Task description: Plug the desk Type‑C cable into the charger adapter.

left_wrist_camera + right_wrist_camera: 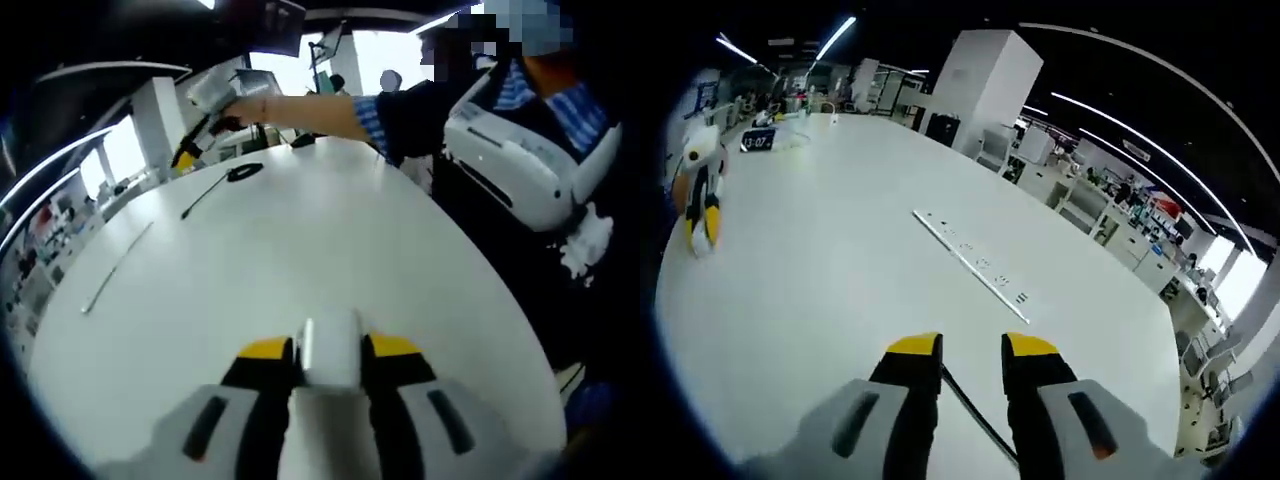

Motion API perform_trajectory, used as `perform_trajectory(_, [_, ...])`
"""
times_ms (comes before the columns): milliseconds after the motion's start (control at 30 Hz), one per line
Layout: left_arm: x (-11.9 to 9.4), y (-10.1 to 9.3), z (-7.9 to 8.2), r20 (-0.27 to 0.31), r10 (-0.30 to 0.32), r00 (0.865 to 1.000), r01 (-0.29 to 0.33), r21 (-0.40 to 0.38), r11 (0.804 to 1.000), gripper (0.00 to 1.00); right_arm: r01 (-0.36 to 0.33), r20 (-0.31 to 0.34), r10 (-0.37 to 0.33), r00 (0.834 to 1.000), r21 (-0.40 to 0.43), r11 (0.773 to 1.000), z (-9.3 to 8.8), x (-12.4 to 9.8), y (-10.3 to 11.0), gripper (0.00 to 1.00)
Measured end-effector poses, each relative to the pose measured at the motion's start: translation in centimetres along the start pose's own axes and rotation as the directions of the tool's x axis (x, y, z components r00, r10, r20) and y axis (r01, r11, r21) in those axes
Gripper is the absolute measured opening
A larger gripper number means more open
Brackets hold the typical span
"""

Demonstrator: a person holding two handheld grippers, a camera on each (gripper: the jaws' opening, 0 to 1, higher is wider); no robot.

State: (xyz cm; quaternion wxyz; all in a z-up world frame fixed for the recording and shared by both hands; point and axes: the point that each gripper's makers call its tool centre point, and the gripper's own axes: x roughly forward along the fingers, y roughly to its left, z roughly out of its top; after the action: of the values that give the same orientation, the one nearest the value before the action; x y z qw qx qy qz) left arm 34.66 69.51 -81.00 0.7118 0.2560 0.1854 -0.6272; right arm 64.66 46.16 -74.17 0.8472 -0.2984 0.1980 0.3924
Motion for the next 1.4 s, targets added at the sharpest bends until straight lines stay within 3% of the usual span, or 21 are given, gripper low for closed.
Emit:
perform_trajectory(67, [0.0,0.0,-0.1,-0.002,-0.001,1.000,0.001,-0.003,1.000,0.28,-0.020,-0.042,0.019,0.999,-0.034,0.999,-0.6,0.6,-0.1,0.22])
perform_trajectory(200, [0.3,0.1,-0.6,-0.021,-0.006,1.000,0.006,-0.016,1.000,0.29,-0.125,-0.131,0.113,0.985,-0.088,0.988,-1.7,1.8,1.0,0.22])
perform_trajectory(300, [0.3,0.0,-0.7,-0.025,-0.013,1.000,0.012,-0.023,1.000,0.29,-0.188,-0.207,0.159,0.965,-0.129,0.974,-2.7,2.8,1.4,0.21])
perform_trajectory(433, [0.3,0.0,-0.7,-0.025,-0.013,1.000,0.012,-0.023,1.000,0.29,-0.248,-0.261,0.202,0.944,-0.156,0.956,-3.5,4.0,1.7,0.19])
perform_trajectory(500, [0.3,0.0,-0.7,-0.024,-0.014,1.000,0.013,-0.025,1.000,0.29,-0.294,-0.323,0.225,0.919,-0.181,0.938,-4.4,4.5,2.0,0.18])
perform_trajectory(567, [0.3,0.0,-0.7,-0.024,-0.014,1.000,0.013,-0.026,1.000,0.29,-0.313,-0.344,0.238,0.908,-0.178,0.933,-4.7,5.0,2.2,0.17])
perform_trajectory(800, [0.3,0.0,-0.7,-0.022,-0.016,1.000,0.015,-0.032,0.999,0.29,-0.370,-0.377,0.290,0.880,-0.161,0.915,-5.0,5.6,2.4,0.13])
perform_trajectory(933, [0.3,0.0,-0.7,-0.021,-0.018,1.000,0.017,-0.035,0.999,0.29,-0.413,-0.398,0.337,0.853,-0.121,0.903,-5.7,5.8,2.7,0.13])
perform_trajectory(967, [0.3,0.0,-0.8,-0.020,-0.018,1.000,0.018,-0.036,0.999,0.29,-0.432,-0.418,0.356,0.836,-0.103,0.896,-6.3,5.7,2.9,0.12])
perform_trajectory(1133, [0.3,0.0,-0.8,-0.017,-0.021,1.000,0.021,-0.043,0.999,0.29,-0.446,-0.369,0.408,0.835,-0.020,0.895,-6.5,6.1,3.3,0.07])
perform_trajectory(1400, [0.3,0.0,-0.8,-0.014,-0.024,1.000,0.024,-0.051,0.998,0.29,-0.444,-0.388,0.416,0.822,0.021,0.896,-6.5,6.3,3.9,0.05])
